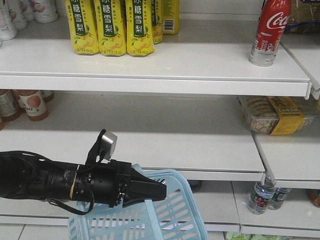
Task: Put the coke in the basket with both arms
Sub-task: 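Drive the base up to the shelf with the red Coca-Cola bottle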
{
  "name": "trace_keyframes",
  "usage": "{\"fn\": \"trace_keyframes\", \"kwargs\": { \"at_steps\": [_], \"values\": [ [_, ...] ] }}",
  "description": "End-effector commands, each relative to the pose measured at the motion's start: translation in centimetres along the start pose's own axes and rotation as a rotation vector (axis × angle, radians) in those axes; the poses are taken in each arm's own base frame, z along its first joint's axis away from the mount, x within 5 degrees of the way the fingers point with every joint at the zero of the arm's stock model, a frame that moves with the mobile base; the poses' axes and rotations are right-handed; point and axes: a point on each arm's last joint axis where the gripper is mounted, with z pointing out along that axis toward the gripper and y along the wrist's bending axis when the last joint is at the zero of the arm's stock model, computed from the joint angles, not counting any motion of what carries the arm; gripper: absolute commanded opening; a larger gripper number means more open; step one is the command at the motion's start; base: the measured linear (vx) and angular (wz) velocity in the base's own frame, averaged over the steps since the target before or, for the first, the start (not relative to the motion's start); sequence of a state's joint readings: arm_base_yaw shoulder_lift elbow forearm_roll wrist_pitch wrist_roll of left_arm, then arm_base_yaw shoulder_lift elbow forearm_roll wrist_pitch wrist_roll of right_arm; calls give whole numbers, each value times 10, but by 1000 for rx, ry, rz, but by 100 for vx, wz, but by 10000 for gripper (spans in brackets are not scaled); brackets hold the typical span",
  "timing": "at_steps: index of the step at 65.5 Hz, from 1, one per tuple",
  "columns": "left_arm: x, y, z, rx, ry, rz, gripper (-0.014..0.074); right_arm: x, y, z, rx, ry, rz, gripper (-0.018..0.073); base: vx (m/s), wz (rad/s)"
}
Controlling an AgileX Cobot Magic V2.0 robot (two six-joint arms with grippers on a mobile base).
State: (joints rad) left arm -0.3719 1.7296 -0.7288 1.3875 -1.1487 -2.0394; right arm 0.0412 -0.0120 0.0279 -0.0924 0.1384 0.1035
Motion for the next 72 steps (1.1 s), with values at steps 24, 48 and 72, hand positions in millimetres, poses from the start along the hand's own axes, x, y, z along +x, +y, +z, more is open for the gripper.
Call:
{"fn": "trace_keyframes", "kwargs": {
  "at_steps": [24,48,72],
  "values": [
    [3,-36,-5,249,47,41,-7,-2,0,0,-4,-74,-7,-9,1,1],
    [3,-36,-5,249,47,41,-7,-2,0,0,-4,-74,-7,-9,3,1],
    [3,-36,-5,249,47,41,-7,-2,0,0,-4,-74,-7,-9,3,1]
  ]
}}
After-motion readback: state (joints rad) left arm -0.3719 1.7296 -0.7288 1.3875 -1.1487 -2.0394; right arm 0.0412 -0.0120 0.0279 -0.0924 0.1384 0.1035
